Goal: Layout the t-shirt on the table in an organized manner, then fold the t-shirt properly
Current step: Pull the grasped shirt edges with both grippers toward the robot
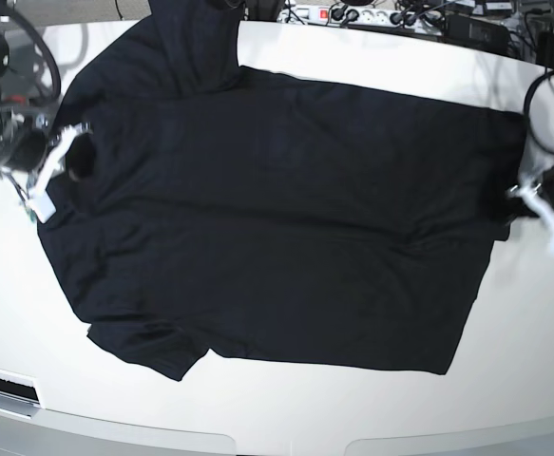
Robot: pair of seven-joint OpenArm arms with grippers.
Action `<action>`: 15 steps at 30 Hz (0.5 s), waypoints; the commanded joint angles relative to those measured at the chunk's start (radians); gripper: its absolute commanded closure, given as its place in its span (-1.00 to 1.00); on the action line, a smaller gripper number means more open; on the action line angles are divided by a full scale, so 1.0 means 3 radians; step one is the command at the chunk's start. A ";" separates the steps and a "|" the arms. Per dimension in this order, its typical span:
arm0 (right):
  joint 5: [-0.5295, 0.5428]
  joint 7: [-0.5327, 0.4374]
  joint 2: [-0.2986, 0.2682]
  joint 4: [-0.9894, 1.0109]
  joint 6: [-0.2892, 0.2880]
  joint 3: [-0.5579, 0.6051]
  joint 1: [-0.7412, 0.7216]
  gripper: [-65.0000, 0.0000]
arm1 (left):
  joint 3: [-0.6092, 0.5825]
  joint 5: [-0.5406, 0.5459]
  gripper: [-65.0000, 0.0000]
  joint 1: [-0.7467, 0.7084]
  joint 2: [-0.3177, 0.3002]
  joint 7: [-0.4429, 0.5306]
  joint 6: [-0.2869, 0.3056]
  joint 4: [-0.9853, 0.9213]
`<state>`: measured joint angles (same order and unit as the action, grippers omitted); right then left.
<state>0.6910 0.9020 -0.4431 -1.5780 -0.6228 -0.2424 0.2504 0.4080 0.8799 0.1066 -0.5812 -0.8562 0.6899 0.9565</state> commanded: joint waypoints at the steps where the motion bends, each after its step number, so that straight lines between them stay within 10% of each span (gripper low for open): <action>1: 0.0052 -0.0047 -0.0056 -0.0114 -0.0022 -0.0047 0.0057 1.00 | 0.0165 0.0055 1.00 -0.0061 -0.0078 0.0034 0.0027 0.0042; 8: 0.0051 -0.0046 -0.0047 -0.0346 -0.0018 -0.0090 0.0388 1.00 | 0.0640 0.0070 0.95 -0.0678 -0.0191 0.0094 0.0027 0.0041; 12: 0.0041 0.0004 0.0017 -0.0346 -0.0009 -0.0090 0.0395 1.00 | 0.0640 0.0029 -0.15 -0.0899 -0.0226 0.0102 0.0027 0.0041; 15: 0.0039 0.0009 0.0048 -0.0346 -0.0010 -0.0090 0.0395 1.00 | 0.0618 0.0028 -0.25 -0.1036 -0.0224 0.0108 0.0027 0.0039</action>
<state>0.6895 0.9142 -0.4126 -1.6627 -0.6220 -0.2611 0.3717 0.5896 0.8894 -0.2058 -0.6220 -0.8158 0.6933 0.9562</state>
